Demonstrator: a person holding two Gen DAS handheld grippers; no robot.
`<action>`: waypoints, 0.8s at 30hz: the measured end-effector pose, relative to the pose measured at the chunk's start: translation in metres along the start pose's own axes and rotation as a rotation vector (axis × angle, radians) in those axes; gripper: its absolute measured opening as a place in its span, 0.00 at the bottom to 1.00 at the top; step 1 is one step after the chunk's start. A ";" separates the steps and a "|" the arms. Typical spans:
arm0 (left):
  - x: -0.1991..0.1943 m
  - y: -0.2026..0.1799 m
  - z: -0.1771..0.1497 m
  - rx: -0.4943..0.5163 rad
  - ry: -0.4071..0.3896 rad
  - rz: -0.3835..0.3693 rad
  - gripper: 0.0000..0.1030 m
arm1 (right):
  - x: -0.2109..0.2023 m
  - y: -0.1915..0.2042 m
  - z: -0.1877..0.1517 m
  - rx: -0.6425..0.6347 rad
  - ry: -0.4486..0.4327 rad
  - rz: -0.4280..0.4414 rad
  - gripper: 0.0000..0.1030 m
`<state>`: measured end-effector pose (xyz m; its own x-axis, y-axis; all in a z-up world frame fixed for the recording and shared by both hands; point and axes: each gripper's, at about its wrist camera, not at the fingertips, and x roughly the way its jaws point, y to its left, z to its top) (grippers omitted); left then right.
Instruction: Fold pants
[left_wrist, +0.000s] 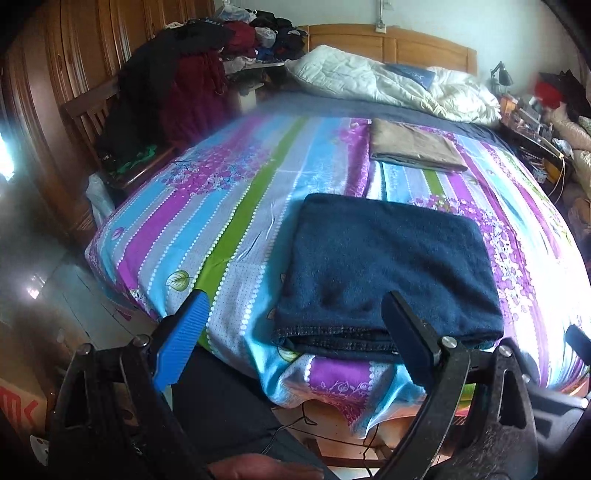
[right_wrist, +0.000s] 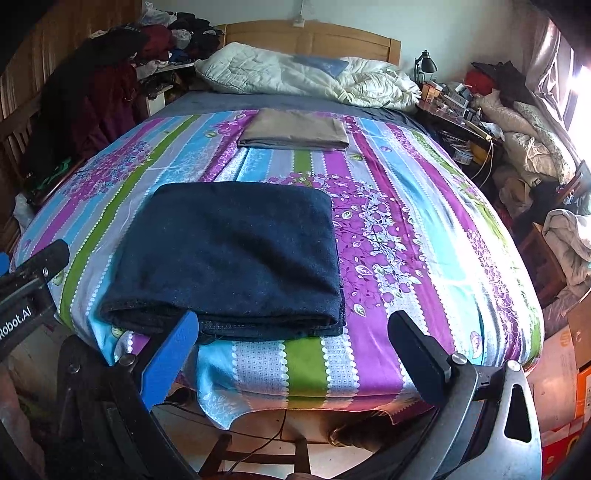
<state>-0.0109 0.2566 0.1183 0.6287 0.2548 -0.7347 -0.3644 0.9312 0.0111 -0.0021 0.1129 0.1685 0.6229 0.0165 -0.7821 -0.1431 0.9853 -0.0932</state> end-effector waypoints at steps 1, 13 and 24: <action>0.000 0.000 0.001 -0.003 -0.003 -0.001 0.92 | 0.000 0.001 0.000 -0.002 0.000 -0.001 1.00; 0.005 -0.006 -0.009 -0.011 0.027 0.002 0.92 | 0.001 -0.001 -0.001 0.011 0.005 -0.009 1.00; 0.003 -0.017 -0.016 0.034 0.036 0.004 0.92 | -0.004 -0.014 0.001 0.068 -0.019 -0.047 1.00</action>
<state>-0.0138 0.2375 0.1053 0.6023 0.2497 -0.7583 -0.3426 0.9387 0.0370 -0.0017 0.0992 0.1740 0.6426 -0.0278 -0.7657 -0.0606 0.9944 -0.0870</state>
